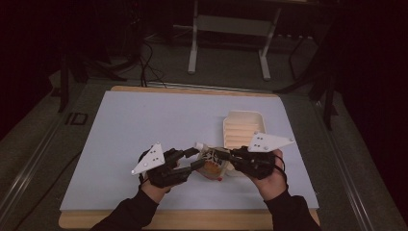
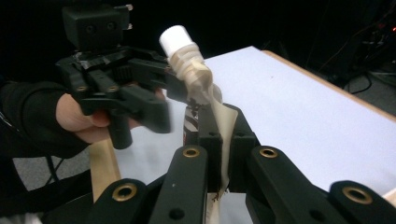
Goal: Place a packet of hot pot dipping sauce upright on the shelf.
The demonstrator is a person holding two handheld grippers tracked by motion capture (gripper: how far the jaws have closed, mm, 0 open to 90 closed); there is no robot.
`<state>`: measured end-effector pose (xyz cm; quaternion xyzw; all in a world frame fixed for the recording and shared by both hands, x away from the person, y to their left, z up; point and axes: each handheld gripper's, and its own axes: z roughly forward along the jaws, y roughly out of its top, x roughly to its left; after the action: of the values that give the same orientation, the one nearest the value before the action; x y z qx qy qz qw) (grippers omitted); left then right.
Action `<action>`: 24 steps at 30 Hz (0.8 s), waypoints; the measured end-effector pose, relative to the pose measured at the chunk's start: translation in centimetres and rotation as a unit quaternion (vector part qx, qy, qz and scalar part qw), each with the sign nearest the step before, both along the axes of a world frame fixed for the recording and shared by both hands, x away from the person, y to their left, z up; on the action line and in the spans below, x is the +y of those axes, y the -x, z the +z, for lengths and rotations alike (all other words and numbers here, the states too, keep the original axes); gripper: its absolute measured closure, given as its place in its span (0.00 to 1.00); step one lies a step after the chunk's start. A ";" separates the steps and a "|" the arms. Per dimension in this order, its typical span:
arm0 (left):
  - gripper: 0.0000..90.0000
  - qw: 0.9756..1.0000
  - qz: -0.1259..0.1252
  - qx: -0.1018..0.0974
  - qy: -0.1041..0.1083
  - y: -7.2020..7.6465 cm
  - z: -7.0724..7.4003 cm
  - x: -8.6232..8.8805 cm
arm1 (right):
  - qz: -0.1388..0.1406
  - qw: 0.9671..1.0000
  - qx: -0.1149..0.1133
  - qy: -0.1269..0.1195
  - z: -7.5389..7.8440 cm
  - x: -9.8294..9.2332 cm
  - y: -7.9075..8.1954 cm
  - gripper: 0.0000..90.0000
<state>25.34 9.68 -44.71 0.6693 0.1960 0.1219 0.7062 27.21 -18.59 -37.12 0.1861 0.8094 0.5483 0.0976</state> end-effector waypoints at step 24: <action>0.02 0.992 0.049 0.112 -0.043 1.0 -1.9 5.3 | 0.017 0.997 -0.069 0.005 3.5 -5.4 -6.0 0.97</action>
<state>24.38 14.94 -46.63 0.6984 0.3008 0.0885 0.6434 33.26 -24.00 -33.63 0.1334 0.8069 0.5570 0.1446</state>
